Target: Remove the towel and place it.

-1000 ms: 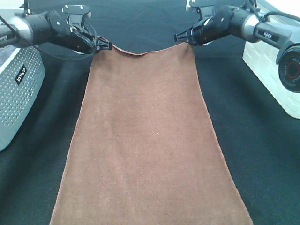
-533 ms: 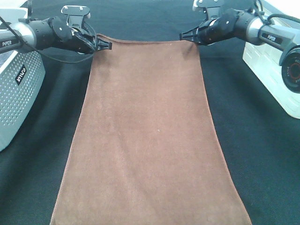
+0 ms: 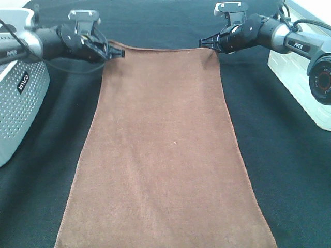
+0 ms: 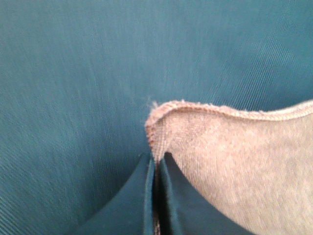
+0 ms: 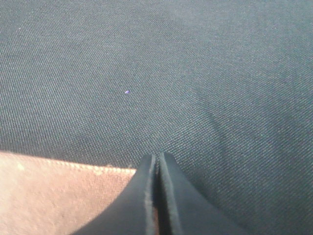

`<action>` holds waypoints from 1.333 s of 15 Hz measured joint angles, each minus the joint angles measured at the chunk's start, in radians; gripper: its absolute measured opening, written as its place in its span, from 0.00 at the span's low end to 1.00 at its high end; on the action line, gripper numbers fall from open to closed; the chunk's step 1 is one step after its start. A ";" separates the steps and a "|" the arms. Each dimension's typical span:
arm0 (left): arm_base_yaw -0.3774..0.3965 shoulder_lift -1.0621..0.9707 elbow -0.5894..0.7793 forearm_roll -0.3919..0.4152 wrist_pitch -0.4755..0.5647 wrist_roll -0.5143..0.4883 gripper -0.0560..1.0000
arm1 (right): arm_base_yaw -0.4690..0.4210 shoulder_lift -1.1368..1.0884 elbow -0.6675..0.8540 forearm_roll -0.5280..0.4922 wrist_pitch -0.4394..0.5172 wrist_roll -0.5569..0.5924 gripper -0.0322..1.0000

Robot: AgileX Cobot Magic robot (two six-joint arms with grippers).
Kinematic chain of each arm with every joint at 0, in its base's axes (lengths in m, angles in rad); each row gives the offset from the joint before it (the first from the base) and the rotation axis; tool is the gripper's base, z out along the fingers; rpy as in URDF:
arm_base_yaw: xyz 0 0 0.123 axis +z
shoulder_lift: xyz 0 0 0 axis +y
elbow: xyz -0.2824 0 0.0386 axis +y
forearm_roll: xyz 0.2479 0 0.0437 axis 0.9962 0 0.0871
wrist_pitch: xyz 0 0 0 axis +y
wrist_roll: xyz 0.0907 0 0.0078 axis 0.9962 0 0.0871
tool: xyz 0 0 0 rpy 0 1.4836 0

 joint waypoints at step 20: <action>0.000 -0.019 0.000 -0.006 -0.013 -0.057 0.77 | -0.002 -0.052 0.000 0.038 0.106 0.002 0.65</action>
